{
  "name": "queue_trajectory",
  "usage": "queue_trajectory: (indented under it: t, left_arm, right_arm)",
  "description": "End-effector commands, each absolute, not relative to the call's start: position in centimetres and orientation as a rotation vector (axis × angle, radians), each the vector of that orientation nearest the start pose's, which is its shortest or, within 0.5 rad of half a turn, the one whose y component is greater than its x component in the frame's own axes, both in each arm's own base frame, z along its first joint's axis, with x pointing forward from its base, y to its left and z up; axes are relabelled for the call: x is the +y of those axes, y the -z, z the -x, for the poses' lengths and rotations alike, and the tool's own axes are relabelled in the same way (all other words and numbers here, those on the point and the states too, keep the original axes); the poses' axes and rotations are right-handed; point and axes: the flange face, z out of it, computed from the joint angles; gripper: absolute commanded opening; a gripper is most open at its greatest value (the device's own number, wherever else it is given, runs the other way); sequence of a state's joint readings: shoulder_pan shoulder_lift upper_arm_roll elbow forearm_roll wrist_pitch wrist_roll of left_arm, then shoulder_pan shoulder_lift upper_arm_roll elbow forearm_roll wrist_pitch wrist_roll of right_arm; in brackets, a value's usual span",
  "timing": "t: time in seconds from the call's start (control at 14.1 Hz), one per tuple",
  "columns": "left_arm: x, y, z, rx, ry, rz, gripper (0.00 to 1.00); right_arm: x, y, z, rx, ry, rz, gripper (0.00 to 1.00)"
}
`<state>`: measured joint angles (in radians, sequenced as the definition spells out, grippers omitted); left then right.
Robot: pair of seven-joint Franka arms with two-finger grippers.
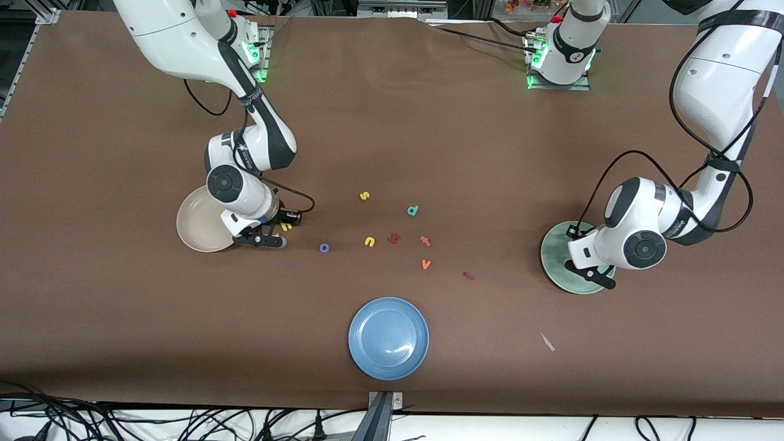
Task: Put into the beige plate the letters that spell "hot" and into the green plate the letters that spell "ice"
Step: 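Drop the orange letter into the green plate while the right gripper grasps the yellow h, then grasp the dark red letter with the left gripper while the right gripper lifts the h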
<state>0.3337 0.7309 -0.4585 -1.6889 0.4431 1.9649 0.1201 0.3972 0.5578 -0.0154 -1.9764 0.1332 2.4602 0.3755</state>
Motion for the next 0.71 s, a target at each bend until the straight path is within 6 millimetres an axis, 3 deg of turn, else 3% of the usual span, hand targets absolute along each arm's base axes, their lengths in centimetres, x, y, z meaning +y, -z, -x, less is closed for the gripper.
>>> queue_trajectory:
  t: [0.0,0.07,0.21,0.43,0.5,0.64]
  left_arm:
    - [-2.9,-18.7,-63.1,0.715,-0.525,2.927,0.85]
    - [-3.2,-19.5,-63.4,0.728,-0.510,2.922,1.00]
    - [-4.3,-22.5,-64.1,0.764,-0.474,2.916,1.00]
    - [-9.8,-28.1,-64.8,0.849,-0.352,2.922,1.00]
    - [-11.7,-29.4,-65.1,0.841,-0.311,2.935,1.00]
    - [-14.2,-30.1,-65.5,0.729,-0.265,2.965,1.00]
  right_arm:
    - [22.9,-17.3,-56.1,0.137,-0.160,3.094,0.33]
    - [22.9,-17.3,-56.2,0.145,-0.158,3.094,0.32]
    - [22.7,-17.3,-56.2,0.158,-0.158,3.092,0.31]
    - [22.9,-17.5,-56.3,0.164,-0.151,3.088,0.30]
    - [23.2,-18.4,-56.9,0.157,-0.132,3.078,0.29]
    - [23.1,-21.2,-57.5,0.185,-0.194,3.079,0.28]
